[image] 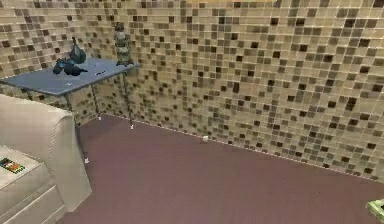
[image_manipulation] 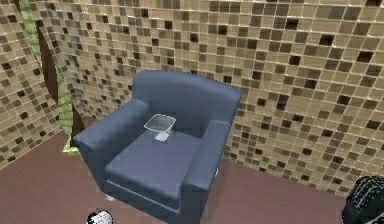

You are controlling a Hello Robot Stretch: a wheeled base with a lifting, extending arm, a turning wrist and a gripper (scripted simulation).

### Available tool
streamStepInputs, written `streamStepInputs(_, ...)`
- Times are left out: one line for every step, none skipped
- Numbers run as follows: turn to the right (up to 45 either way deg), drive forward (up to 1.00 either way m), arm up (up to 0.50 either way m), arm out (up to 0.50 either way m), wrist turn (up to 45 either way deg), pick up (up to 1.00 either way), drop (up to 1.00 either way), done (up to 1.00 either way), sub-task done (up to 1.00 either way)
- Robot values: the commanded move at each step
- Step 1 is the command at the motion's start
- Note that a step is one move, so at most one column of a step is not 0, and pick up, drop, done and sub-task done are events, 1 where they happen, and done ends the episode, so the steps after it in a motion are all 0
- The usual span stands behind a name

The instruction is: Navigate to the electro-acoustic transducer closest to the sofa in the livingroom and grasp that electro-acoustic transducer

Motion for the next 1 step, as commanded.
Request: streamStepInputs(-9.0, 0.0, 0.0, 0.0, 0.0, 0.0, 0.0, 0.0, 0.0)
